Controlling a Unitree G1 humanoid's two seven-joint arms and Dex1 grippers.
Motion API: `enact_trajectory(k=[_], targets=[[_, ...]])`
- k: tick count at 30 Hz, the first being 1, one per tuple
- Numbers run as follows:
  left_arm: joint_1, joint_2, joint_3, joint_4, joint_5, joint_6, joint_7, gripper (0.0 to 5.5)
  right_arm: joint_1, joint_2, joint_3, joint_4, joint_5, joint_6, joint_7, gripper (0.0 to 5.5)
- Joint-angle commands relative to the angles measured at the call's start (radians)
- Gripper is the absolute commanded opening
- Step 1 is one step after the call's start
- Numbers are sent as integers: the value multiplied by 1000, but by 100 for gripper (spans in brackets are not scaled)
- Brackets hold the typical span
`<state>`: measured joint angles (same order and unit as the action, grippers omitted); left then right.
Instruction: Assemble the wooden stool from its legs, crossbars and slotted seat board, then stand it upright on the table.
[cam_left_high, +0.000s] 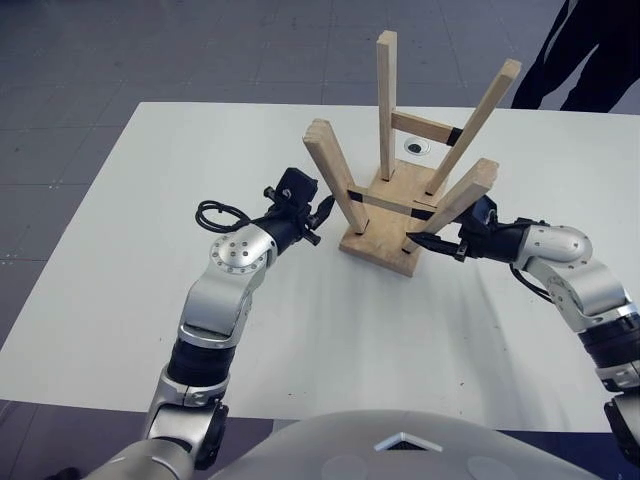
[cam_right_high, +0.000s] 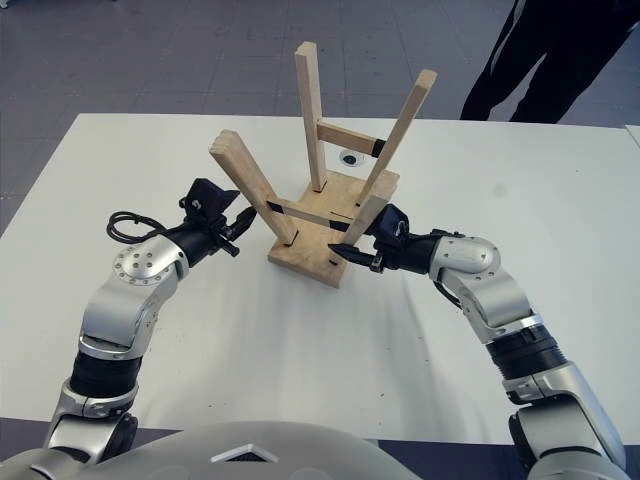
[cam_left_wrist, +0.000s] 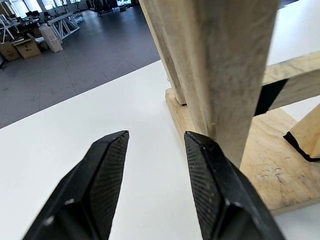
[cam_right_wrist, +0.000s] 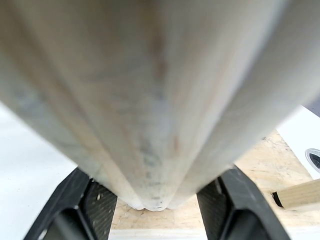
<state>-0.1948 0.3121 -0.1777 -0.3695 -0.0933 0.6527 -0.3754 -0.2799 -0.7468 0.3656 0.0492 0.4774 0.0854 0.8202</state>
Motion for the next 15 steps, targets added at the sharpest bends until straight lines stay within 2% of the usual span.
enact_trajectory(k=[1,4,8,11,13,15], targets=[[-3,35,108,75,-29,-202,-42,209,103,-12,144,149,-272,225,-104,203],[11,45,152,111,-23,-241,-24,209,116,-2,172,172,-349,164,-173,203],[24,36,135,122,-21,-260,-37,209,130,5,200,188,-404,143,-235,203],[23,36,134,126,-23,-262,-39,209,138,14,190,182,-364,155,-250,203],[19,39,141,133,-28,-263,-42,209,141,28,145,150,-269,187,-236,203],[19,37,144,139,-31,-267,-42,209,146,39,107,113,-186,204,-208,266]])
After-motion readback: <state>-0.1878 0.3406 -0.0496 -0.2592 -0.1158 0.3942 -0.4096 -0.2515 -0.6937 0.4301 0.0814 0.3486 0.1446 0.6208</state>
